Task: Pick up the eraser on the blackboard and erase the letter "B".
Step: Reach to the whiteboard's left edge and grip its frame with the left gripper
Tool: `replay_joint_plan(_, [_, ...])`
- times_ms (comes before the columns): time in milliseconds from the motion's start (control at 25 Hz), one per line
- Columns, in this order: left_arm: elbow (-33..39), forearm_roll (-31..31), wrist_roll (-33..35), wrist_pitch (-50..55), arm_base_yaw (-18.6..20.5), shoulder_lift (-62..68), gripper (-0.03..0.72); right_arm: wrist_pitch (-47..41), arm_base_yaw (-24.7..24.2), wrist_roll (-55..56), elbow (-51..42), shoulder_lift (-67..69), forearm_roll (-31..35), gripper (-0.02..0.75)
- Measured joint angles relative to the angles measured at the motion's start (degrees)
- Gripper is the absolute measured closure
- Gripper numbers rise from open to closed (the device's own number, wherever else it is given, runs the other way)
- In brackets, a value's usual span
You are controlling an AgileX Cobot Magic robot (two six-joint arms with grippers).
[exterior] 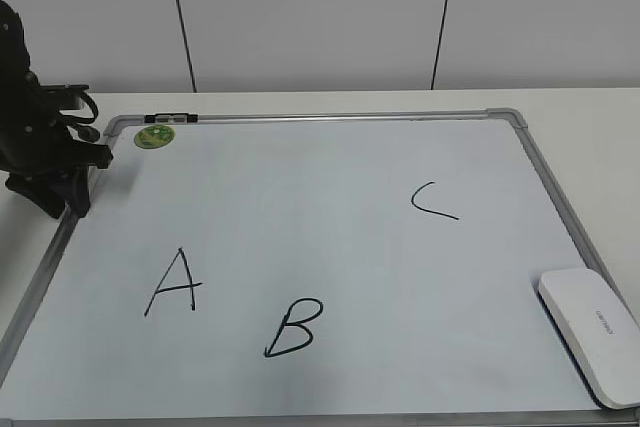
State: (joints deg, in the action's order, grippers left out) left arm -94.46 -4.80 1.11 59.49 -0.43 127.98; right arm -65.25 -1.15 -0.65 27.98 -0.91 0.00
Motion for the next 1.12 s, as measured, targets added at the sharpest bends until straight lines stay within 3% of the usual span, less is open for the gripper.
replay_joint_plan(400, [0.00,-0.11,0.00,0.00,0.00,0.00,0.448,0.00,0.00,0.00,0.00,0.00,0.00,0.224])
replay_joint_plan(920, [0.00,-0.58,0.00,0.11,0.23,0.00,0.651,0.00,0.00,0.00,0.00,0.00,0.00,0.224])
replay_joint_plan(1120, [0.00,-0.58,0.00,0.11,0.23,0.00,0.658,0.00,0.00,0.00,0.00,0.00,0.00,0.224])
